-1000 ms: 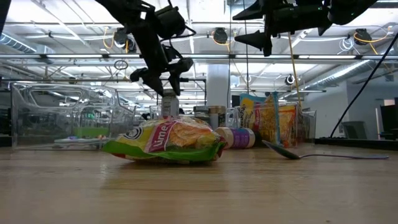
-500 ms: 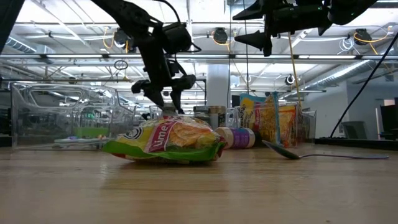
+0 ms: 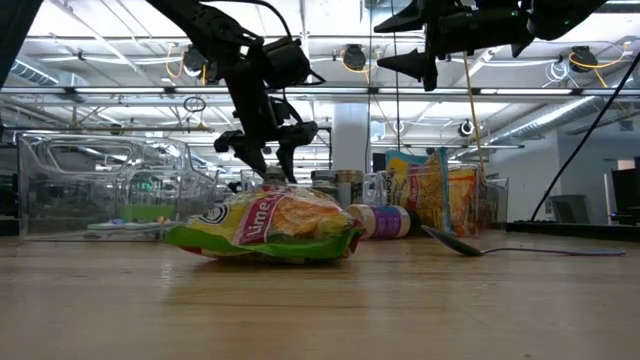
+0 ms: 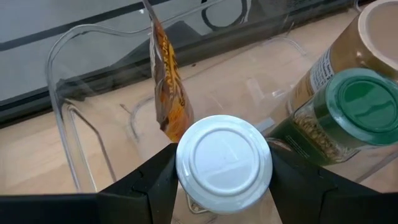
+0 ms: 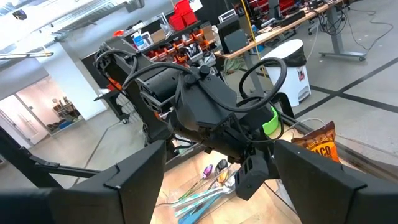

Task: Pick & Place Food Item
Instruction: Put the white spice bottle into the middle transparent bin, then put the violet spoon into the left transparent bin

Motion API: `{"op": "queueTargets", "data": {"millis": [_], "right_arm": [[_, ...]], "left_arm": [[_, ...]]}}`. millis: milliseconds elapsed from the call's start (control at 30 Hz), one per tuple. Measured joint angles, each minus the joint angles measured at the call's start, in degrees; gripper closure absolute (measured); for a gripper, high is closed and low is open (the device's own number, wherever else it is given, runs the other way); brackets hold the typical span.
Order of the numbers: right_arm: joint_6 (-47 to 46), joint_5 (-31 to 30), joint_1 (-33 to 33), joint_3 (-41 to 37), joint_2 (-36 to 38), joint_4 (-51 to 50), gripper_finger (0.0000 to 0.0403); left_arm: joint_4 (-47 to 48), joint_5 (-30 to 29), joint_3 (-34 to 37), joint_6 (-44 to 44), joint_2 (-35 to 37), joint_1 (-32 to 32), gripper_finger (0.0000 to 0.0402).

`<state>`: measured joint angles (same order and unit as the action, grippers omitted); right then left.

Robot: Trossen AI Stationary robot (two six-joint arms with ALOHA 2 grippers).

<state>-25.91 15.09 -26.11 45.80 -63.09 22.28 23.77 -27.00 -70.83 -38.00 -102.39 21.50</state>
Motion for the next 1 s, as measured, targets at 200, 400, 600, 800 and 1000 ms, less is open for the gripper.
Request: {"op": "queueTargets", "data": {"millis": [200, 400, 600, 800, 1000], "right_arm": [[0.0, 0.02, 0.0, 0.0, 0.0, -0.04, 0.0115], [-0.02, 0.07, 0.0, 0.0, 0.0, -0.04, 0.0115], [-0.44, 0.17, 0.0, 0.02, 0.0, -0.04, 0.0115], [-0.44, 0.17, 0.02, 0.04, 0.0, -0.04, 0.0115], [-0.42, 0.2, 0.0, 0.07, 0.0, 0.07, 0.0115]], "left_arm": [[0.02, 0.81, -0.02, -0.01, 0.0, 0.0, 0.0168], [-0.12, 1.07, -0.11, 0.25, 0.02, 0.0, 0.0145], [-0.11, 2.5, -0.11, 4.11, 0.05, 0.0, 0.0156], [-0.15, 6.12, -0.11, 6.23, 2.19, 0.17, 0.0153], [0.42, 5.61, -0.11, 11.1, 7.59, 1.25, 0.0152]]}}
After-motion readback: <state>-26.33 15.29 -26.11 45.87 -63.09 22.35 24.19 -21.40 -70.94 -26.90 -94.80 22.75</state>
